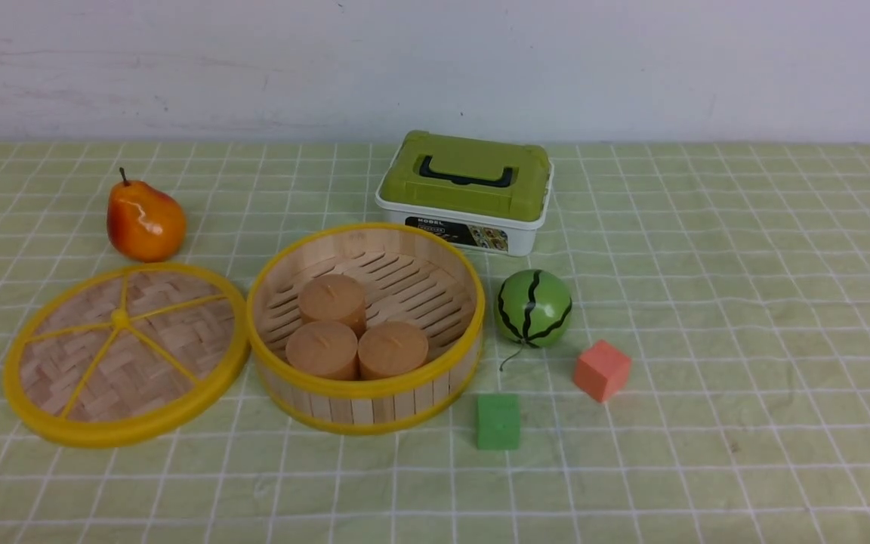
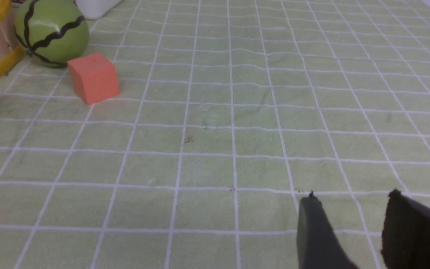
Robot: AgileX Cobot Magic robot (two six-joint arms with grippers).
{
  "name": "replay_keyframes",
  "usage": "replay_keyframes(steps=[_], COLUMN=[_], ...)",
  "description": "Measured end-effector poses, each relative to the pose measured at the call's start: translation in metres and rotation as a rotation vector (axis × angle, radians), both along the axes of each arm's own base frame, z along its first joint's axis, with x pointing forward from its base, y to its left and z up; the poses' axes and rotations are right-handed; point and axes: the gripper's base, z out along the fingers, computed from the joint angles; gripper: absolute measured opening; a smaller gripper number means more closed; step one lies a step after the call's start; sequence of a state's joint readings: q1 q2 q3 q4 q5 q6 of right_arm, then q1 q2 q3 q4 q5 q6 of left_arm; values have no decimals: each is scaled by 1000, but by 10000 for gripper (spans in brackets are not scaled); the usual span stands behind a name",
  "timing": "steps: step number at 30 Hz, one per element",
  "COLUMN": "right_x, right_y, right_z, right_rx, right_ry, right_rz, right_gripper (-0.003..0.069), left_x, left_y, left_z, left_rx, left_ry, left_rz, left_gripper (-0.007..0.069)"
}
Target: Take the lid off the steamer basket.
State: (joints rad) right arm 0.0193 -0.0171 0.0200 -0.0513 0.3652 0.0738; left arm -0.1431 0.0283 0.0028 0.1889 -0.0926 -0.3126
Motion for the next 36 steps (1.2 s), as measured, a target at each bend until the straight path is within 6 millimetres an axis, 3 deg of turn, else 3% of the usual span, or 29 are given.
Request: replay_keyframes(steps=[3, 7, 11, 36], right_x=[0, 0, 0, 0], right_y=[0, 0, 0, 0], right_z=[0, 0, 0, 0], right_rx=[0, 0, 0, 0], right_ry=[0, 0, 0, 0], right_rz=[0, 0, 0, 0], right_gripper=[241, 241, 241, 241], left_x=[-1, -2, -5, -5], left_y=[4, 7, 7, 7], left_z=[-9, -37, -51, -51], left_rx=[30, -16, -47, -52], left_ry=[33, 331, 479, 483], left_rz=[57, 94, 104, 101], left_gripper=[-13, -13, -13, -13])
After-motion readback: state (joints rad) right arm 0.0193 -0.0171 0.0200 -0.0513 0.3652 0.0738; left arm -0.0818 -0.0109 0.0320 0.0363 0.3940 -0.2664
